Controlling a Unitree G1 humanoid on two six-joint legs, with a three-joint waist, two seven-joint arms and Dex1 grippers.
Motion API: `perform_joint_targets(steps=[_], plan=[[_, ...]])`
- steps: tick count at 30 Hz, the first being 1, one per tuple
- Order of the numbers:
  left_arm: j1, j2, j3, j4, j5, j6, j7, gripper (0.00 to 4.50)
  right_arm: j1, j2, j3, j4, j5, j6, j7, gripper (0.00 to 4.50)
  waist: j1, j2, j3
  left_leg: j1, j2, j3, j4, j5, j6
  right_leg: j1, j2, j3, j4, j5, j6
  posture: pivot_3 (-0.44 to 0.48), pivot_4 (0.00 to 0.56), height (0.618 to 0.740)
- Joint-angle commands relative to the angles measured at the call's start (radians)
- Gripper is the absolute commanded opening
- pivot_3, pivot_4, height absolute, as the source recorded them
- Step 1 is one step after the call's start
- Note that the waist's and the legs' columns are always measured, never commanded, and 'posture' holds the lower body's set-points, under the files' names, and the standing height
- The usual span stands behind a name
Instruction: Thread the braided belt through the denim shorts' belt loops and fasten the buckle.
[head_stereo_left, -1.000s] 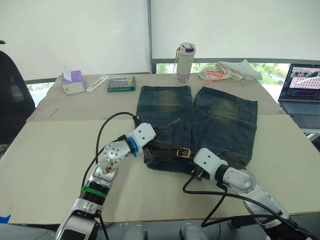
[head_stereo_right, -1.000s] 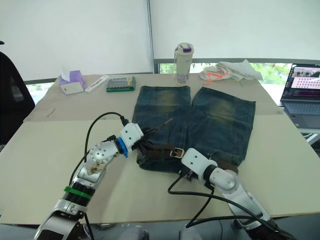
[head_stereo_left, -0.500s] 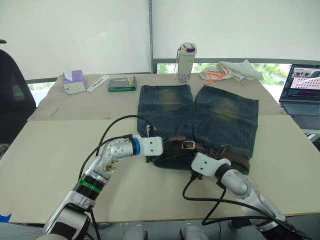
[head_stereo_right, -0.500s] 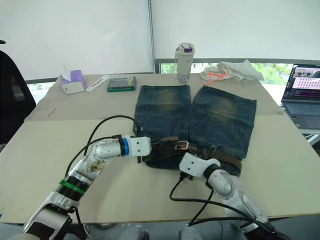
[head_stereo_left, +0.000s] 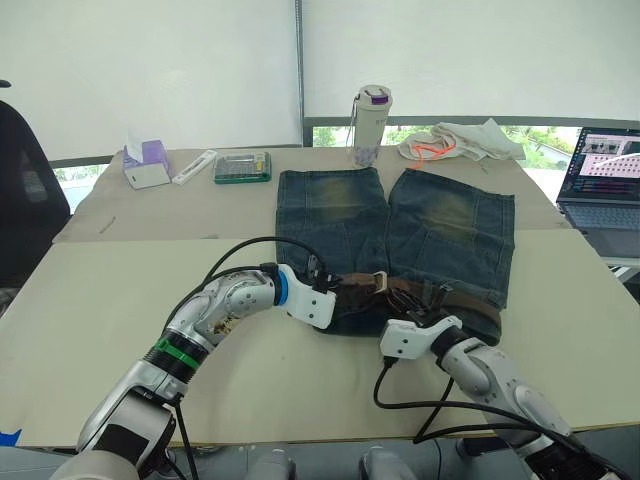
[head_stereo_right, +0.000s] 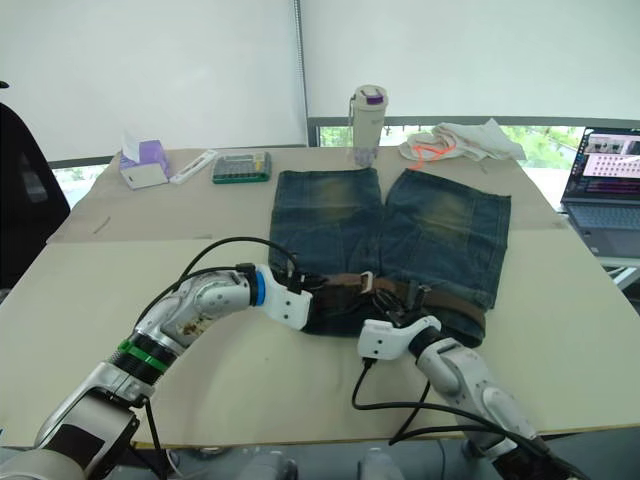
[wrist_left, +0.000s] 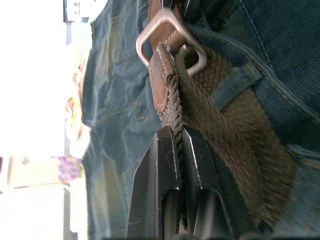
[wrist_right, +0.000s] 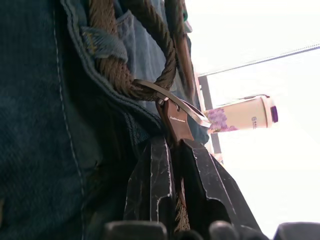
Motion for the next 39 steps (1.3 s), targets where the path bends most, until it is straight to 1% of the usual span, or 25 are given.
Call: perform_joint_targets(steps=[1,4,8,12,17,21,23,27,31,34,36,39], plan=[[-0.044,-0.019,-0.012,0.027,0.03,-0.034,0.04,0.0,-0.023,0.026,-0.037,-0.026,0.004,-0.043,-0.029,0.01,0.0,0.0,0.0,0.0,0.0,0.0,0.0,0.0,0.0,0.0,0.0,0.0,0.0,0.0,0.0,0.0,0.15,0.74],[-0.057,-0.04,-0.021,0.049,0.037,-0.06,0.06,0.0,-0.024,0.037,-0.043,-0.025,0.002,-0.049,-0.023,0.01,0.0,0.0,0.0,0.0,0.0,0.0,0.0,0.0,0.0,0.0,0.0,0.0,0.001,0.0,0.0,0.0,0.15,0.74],[-0.062,-0.071,-0.028,0.067,0.017,-0.095,0.07,0.0,-0.021,0.052,-0.054,-0.021,0.012,-0.058,-0.02,0.01,0.0,0.0,0.0,0.0,0.0,0.0,0.0,0.0,0.0,0.0,0.0,0.0,0.001,0.0,0.0,0.0,0.15,0.74],[-0.065,-0.108,-0.03,0.098,0.029,-0.105,0.114,0.0,-0.013,0.07,-0.068,-0.019,0.027,-0.071,-0.019,0.01,-0.001,0.0,0.0,0.0,0.0,0.0,0.0,0.0,0.0,0.0,0.0,0.0,0.001,0.0,0.0,0.0,0.15,0.74],[-0.089,-0.187,-0.037,0.19,0.037,-0.097,0.187,0.0,0.011,0.107,-0.089,-0.026,0.078,-0.057,-0.001,0.01,0.001,0.0,0.0,0.0,-0.001,0.0,0.001,0.0,0.0,0.0,0.0,0.0,0.002,0.0,0.0,0.0,0.15,0.74],[-0.109,-0.239,-0.054,0.267,0.038,-0.102,0.212,0.0,0.051,0.117,-0.122,-0.061,0.188,-0.046,0.08,0.01,0.001,0.0,0.0,0.0,-0.001,0.0,0.001,0.0,0.0,0.0,-0.001,0.0,0.002,0.0,0.0,0.0,0.15,0.74],[-0.117,-0.253,-0.061,0.299,0.045,-0.107,0.228,0.0,0.071,0.11,-0.135,-0.083,0.248,-0.036,0.143,1.01,0.0,0.0,0.0,0.0,-0.001,0.0,0.001,0.0,0.0,0.0,-0.001,0.0,0.002,0.0,0.0,0.0,0.15,0.74],[-0.131,-0.277,-0.069,0.365,0.051,-0.119,0.255,0.0,0.102,0.102,-0.198,-0.12,0.398,-0.065,0.216,2.37,0.0,0.0,0.0,0.001,-0.001,0.0,0.001,0.0,0.0,0.0,0.0,0.0,0.003,0.0,0.0,0.0,0.15,0.74],[-0.135,-0.282,-0.076,0.4,0.057,-0.135,0.27,0.0,0.139,0.098,-0.289,-0.193,0.594,0.03,0.318,3.73,0.003,0.0,0.0,0.001,-0.002,0.0,0.002,0.0,0.0,0.001,-0.001,0.0,0.003,0.0,0.0,0.0,0.15,0.74],[-0.132,-0.285,-0.08,0.413,0.057,-0.145,0.275,0.0,0.16,0.13,-0.403,-0.255,0.786,0.179,0.342,3.73,0.005,0.0,0.0,0.001,-0.002,-0.001,0.002,0.0,0.0,0.001,-0.001,0.0,0.004,0.0,0.0,0.0,0.15,0.74],[-0.132,-0.286,-0.081,0.417,0.056,-0.149,0.279,0.0,0.148,0.176,-0.467,-0.276,0.89,0.299,0.303,3.73,0.005,0.0,0.0,0.001,-0.001,-0.001,0.002,0.0,0.0,0.001,-0.001,0.0,0.004,0.0,0.0,0.0,0.15,0.74],[-0.13,-0.293,-0.082,0.425,0.054,-0.157,0.285,0.0,0.106,0.275,-0.537,-0.297,1.077,0.557,0.213,3.73,0.002,0.0,0.0,0.001,-0.001,-0.001,0.002,0.0,0.0,0.001,-0.001,0.0,0.006,0.0,0.0,0.0,0.15,0.74]])
